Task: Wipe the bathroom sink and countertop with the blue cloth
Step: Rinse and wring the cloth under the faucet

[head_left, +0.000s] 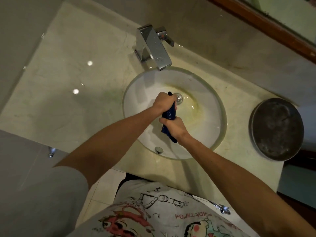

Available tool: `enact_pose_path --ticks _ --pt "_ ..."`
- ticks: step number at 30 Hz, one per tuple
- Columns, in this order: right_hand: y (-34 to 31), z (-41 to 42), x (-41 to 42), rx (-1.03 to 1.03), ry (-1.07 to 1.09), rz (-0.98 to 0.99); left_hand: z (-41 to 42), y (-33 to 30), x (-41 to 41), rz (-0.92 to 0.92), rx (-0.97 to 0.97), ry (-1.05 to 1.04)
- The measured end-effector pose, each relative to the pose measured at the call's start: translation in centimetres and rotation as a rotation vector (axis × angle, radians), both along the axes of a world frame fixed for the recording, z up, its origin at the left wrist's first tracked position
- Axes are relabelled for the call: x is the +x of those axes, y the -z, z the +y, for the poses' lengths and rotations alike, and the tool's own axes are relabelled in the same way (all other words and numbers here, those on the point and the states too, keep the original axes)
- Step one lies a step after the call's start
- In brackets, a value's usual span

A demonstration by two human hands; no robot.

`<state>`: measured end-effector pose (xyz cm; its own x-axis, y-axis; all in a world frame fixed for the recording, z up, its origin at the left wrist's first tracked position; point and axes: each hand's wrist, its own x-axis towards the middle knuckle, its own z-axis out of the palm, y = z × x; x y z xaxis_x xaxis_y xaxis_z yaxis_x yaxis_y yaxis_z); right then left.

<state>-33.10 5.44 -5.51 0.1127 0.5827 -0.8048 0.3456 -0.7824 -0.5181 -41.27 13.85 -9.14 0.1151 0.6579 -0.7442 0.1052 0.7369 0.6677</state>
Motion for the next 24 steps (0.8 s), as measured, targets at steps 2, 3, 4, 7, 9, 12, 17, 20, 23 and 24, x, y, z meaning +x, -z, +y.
enact_pose_path --ticks 2,3,4,7,9,12,17,20,23,24 --pt "0.4 -0.1 -0.1 0.081 -0.042 -0.071 0.0 0.4 0.3 0.084 0.060 0.053" --pt "0.5 0.0 -0.2 0.094 -0.051 -0.091 0.1 0.3 0.3 0.118 0.079 0.072" --pt "0.5 0.0 -0.4 0.097 -0.049 -0.098 0.2 0.3 0.4 0.134 0.086 0.081" --pt "0.4 0.4 -0.7 0.062 0.007 -0.057 0.9 -0.2 0.4 0.139 0.092 0.102" --pt "-0.4 0.8 -0.6 0.017 0.020 0.004 1.5 -0.6 0.2 0.165 0.097 0.123" --pt "-1.8 1.4 0.2 -0.053 -0.019 0.144 2.4 -1.0 0.0 0.196 0.068 0.142" --pt "-1.1 1.5 -0.1 0.027 -0.068 -0.075 2.6 -0.6 0.2 0.136 -0.002 0.132" --pt "0.6 0.7 -0.7 0.069 -0.221 -0.304 1.4 0.6 0.2 0.152 -0.072 0.082" --pt "2.2 -0.1 -1.2 0.060 -0.298 -0.390 0.6 1.1 -0.1 0.250 -0.059 0.068" --pt "2.3 -0.2 -1.3 0.072 -0.304 -0.403 0.5 1.2 -0.1 0.265 -0.049 0.054"
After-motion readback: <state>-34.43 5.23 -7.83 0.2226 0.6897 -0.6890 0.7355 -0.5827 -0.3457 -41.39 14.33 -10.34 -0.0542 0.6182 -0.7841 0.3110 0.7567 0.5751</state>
